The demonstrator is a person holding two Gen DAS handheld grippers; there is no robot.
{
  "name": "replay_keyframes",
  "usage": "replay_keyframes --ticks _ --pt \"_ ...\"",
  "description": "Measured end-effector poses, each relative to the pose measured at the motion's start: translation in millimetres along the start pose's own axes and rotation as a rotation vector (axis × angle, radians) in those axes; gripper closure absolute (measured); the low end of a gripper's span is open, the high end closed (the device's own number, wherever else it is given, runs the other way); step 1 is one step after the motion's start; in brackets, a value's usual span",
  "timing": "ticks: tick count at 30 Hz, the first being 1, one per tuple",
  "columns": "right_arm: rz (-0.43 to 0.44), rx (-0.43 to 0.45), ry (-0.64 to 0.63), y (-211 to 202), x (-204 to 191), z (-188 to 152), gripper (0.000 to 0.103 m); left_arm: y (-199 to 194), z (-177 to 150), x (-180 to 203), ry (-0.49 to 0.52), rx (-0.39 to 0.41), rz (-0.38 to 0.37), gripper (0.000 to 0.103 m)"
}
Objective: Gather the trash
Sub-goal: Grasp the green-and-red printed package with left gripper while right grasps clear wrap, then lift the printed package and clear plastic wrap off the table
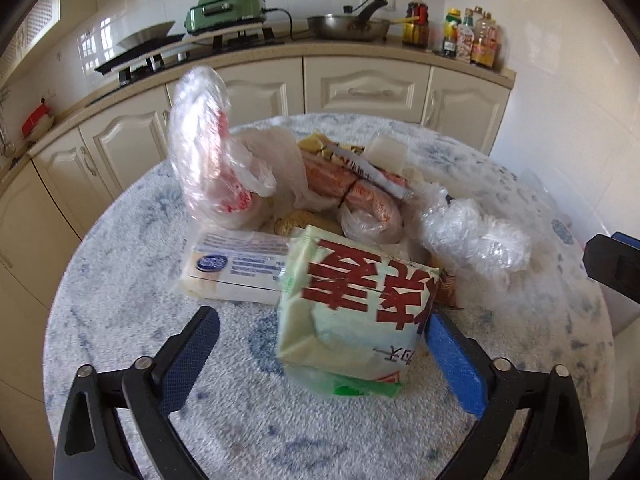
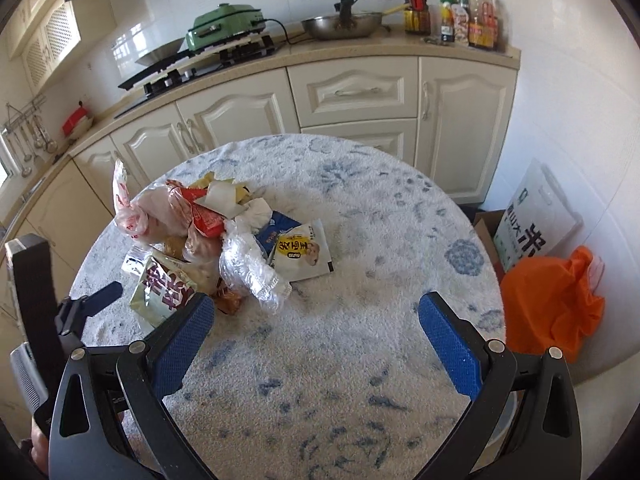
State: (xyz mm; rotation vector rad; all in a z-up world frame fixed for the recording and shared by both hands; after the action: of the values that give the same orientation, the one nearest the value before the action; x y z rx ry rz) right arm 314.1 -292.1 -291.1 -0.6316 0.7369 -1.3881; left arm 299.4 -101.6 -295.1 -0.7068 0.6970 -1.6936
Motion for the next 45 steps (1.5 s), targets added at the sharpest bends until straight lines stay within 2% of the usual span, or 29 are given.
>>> replay_keyframes --ticks 2,4,6,7,10,12,14,15,17,20,24,28,30,31,32,34,36,37,38,39,40,41,42,43,45 --pt "0.026 -0.004 -0.015 8.1 -4.7 4.3 0.0 12.5 3.8 2.1 -0.042 -0.029 -0.08 0.036" --pt "0.052 -0.011 -0.029 17.0 -10.8 9.6 0.0 20.0 5.4 1.6 -0.067 -0.038 -0.102 0.037" --pt "0.087 -0.02 -0.054 28.0 -23.0 14.5 0.006 23.3 8.6 -0.2 -0.062 -0.034 -0.1 0.037" --pt "0.096 -0.035 -0.076 36.3 -30.7 16.3 0.013 25.0 10.0 -1.8 -0.071 -0.033 -0.103 0.037" --pt "0.103 -0.061 -0.135 56.6 -49.6 18.7 0.021 28.0 10.4 -7.7 -0.092 -0.031 -0.106 0.037" --pt "0.112 -0.093 -0.17 72.2 -61.0 15.9 0.03 27.3 10.5 -11.4 -0.095 -0.028 -0.1 0.037" --pt "0.112 -0.127 -0.205 85.4 -68.9 9.5 0.056 25.7 12.4 -14.7 -0.1 -0.021 -0.097 0.038" --pt "0.105 -0.14 -0.207 88.7 -68.8 5.2 0.059 21.8 11.2 -12.3 -0.102 -0.017 -0.098 0.038" --pt "0.143 -0.125 -0.158 80.9 -66.2 1.7 0.077 16.8 10.9 -13.1 -0.104 -0.007 -0.1 0.038" --pt "0.15 -0.1 -0.122 65.2 -56.1 -5.2 0.083 7.1 2.4 -9.8 -0.102 0.003 -0.113 0.038" --pt "0.188 -0.111 -0.039 50.6 -38.0 -19.7 0.084 3.8 -3.1 -4.5 -0.1 0.005 -0.131 0.038" --pt "0.189 -0.153 -0.049 39.3 -31.2 -37.9 0.083 -6.6 -14.8 -9.7 -0.09 0.009 -0.138 0.038" --pt "0.159 -0.162 -0.063 39.8 -28.6 -43.9 0.081 -6.1 -19.8 -9.0 -0.083 0.001 -0.13 0.038" --pt "0.149 -0.166 -0.068 41.5 -27.4 -44.2 0.072 -6.3 -23.3 -9.9 -0.08 -0.005 -0.126 0.037" --pt "0.133 -0.165 -0.067 43.6 -26.2 -43.4 0.058 -4.0 -24.7 -8.7 -0.078 -0.013 -0.122 0.037" --pt "0.123 -0.152 -0.066 47.3 -26.3 -39.0 0.049 0.6 -27.1 -4.9 -0.073 -0.028 -0.114 0.037" --pt "0.107 -0.149 -0.084 54.4 -28.6 -35.6 0.048 4.7 -27.3 -3.2 -0.06 -0.034 -0.102 0.038" --pt "0.103 -0.143 -0.098 56.7 -31.0 -33.7 0.052 5.4 -26.6 -2.1 -0.05 -0.028 -0.094 0.038" --pt "0.1 -0.143 -0.105 57.8 -32.3 -33.2 0.067 5.8 -26.4 -0.7 -0.045 -0.028 -0.089 0.04" --pt "0.1 -0.144 -0.108 58.9 -32.1 -33.0 0.076 4.9 -26.5 -0.3 -0.049 -0.025 -0.091 0.042" --pt "0.112 -0.152 -0.101 58.8 -32.3 -33.9 0.079 4.3 -26.7 -1.2 -0.059 -0.024 -0.097 0.061" --pt "0.125 -0.15 -0.089 56.7 -31.4 -34.9 0.08 3.6 -27.1 -1.5 -0.065 -0.027 -0.109 0.089" --pt "0.129 -0.144 -0.082 54.0 -30.1 -35.9 0.081 3.9 -26.9 -1.0 -0.076 -0.041 -0.135 0.097" --pt "0.133 -0.135 -0.071 50.1 -28.1 -36.8 0.082 4.8 -25.6 -1.8 -0.087 -0.049 -0.154 0.097" --pt "0.156 -0.127 -0.041 42.1 -25.6 -39.0 0.082 4.5 -26.3 -2.0 -0.071 -0.044 -0.138 0.097"
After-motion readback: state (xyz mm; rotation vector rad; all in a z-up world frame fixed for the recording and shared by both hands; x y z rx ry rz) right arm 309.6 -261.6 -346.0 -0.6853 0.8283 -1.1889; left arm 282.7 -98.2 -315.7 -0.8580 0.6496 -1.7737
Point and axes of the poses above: each gripper's, at about its wrist camera, not at the fingertips, and y roughly the way its jaws point, x to its right, z to its top, the point moved 8 cm from there along y, roughly the way its jaws point, and after that the axes turned 6 degrees about -z, right-handed, at the moved point
